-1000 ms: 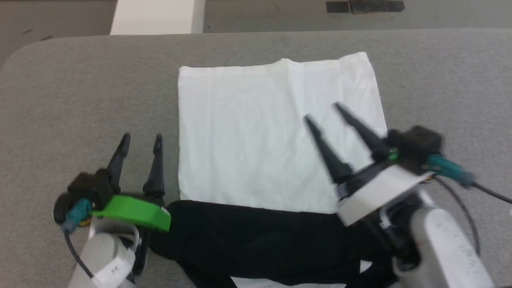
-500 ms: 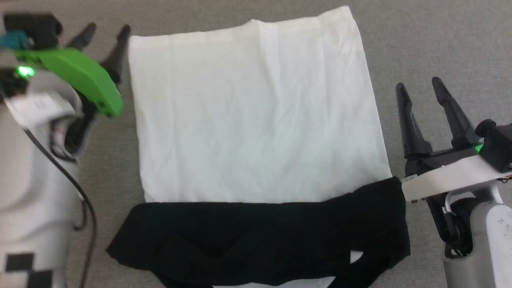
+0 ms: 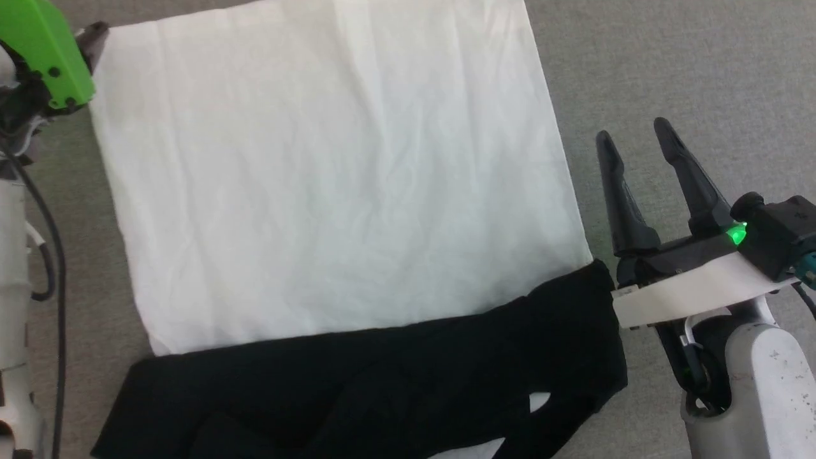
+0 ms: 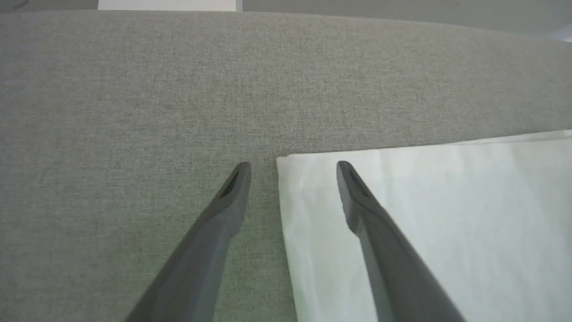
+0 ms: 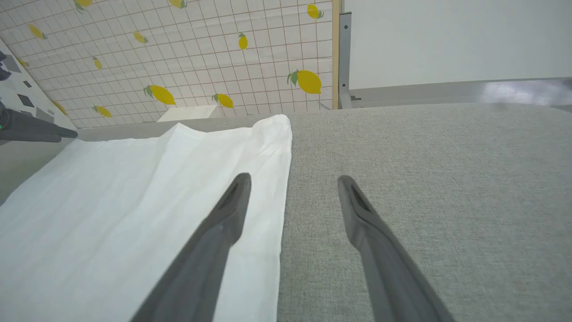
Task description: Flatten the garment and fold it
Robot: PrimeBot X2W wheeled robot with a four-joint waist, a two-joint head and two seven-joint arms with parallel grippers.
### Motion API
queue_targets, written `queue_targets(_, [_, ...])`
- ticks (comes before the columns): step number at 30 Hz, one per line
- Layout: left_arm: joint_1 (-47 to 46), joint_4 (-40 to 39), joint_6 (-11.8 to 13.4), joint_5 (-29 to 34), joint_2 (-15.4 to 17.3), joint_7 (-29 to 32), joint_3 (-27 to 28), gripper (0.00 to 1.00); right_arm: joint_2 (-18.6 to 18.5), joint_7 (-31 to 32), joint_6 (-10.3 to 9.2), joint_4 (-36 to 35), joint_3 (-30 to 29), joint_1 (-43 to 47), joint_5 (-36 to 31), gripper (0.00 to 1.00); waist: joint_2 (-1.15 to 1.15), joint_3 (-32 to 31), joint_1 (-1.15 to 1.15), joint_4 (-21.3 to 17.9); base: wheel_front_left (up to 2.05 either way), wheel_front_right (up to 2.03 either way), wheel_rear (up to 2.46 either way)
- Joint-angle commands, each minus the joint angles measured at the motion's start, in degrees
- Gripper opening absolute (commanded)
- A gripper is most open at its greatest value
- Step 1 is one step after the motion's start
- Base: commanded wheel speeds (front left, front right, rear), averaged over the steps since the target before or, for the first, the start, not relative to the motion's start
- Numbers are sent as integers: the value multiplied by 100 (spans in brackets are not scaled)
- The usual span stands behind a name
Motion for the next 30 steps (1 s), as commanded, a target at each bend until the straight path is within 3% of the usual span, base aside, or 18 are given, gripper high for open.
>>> queue_targets(1, [-96, -39, 94, 88, 95, 102, 1, 100, 36, -48, -8, -39, 27, -96, 27, 100, 0, 227, -1, -197, 0, 0, 0])
queue_targets(7, [87, -225, 344, 194, 309, 703, -68, 100, 57, -69, -8, -18, 101, -215, 64, 100, 0, 359, -1, -228, 0, 0, 0])
queue_targets(8, [126, -288, 366, 195, 328, 712, -58, 47, 59, -68, -8, -14, 117, -238, 69, 100, 0, 375, -1, -227, 0, 0, 0])
queue_targets(9, [157, -332, 389, 198, 337, 696, -43, 16, 60, -61, -8, -11, 130, -259, 76, 100, 0, 386, -1, -224, 0, 0, 0])
queue_targets(10, [197, -371, 394, 190, 343, 697, -40, 0, 53, -40, -8, -8, 150, -295, 78, 100, 0, 402, -1, -216, 0, 0, 0])
queue_targets(18, [198, -599, 221, 81, 241, 701, -194, 0, -355, 700, -8, 136, 195, -1625, 22, 100, 0, 459, -1, 59, 0, 0, 0])
queue_targets(25, [-88, -738, -47, 84, 13, 416, -470, 0, -326, 2601, -8, 1671, 17, -3666, 101, 100, 0, 490, -1, 501, 0, 0, 0])
queue_targets(30, [-296, -702, -224, 110, -168, 126, -653, 0, -217, 3804, -8, 2885, -136, -4651, -230, 100, 0, 562, -1, 773, 0, 0, 0])
